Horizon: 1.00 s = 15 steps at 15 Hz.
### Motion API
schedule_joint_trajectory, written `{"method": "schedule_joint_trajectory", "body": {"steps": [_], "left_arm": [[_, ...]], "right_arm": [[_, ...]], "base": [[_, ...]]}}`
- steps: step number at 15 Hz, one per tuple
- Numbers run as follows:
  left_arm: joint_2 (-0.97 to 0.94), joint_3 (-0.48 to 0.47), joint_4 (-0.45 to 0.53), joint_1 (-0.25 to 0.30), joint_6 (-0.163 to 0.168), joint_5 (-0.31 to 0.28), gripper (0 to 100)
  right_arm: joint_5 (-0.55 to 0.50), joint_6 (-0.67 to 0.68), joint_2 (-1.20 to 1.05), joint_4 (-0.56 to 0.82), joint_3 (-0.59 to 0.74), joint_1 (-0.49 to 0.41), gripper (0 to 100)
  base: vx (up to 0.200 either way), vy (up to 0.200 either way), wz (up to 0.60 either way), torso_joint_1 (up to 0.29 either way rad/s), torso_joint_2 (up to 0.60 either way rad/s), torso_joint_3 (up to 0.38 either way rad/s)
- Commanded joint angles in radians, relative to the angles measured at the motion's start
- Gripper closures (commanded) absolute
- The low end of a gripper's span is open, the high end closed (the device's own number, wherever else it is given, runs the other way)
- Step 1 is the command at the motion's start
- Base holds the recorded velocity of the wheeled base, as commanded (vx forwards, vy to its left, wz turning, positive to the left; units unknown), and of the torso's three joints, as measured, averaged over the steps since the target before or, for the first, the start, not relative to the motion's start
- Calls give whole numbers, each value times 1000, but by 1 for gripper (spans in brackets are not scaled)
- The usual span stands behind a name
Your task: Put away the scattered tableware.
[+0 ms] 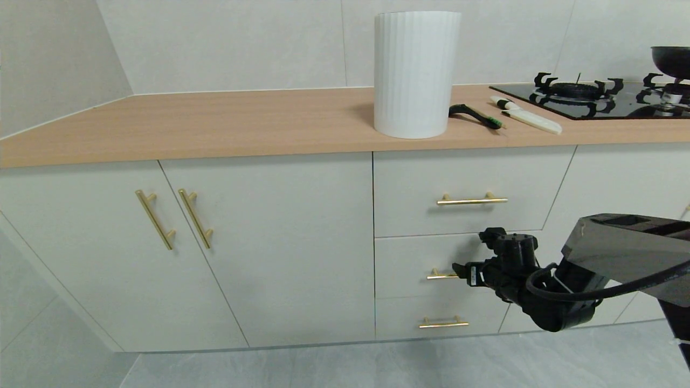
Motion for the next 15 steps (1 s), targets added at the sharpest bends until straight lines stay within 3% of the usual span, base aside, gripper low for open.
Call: {"method": "schedule_joint_trajectory", "body": {"steps": [1,15], "left_arm": [[0,0,-1,0,0,0,0],[0,0,1,0,0,0,0]], "right_arm": [[-1,1,32,-6,-19,0,0],[-7,-5,43,14,-1,0,0]], "base": [[0,0,0,0,0,0],[0,0,0,0,0,0]]}}
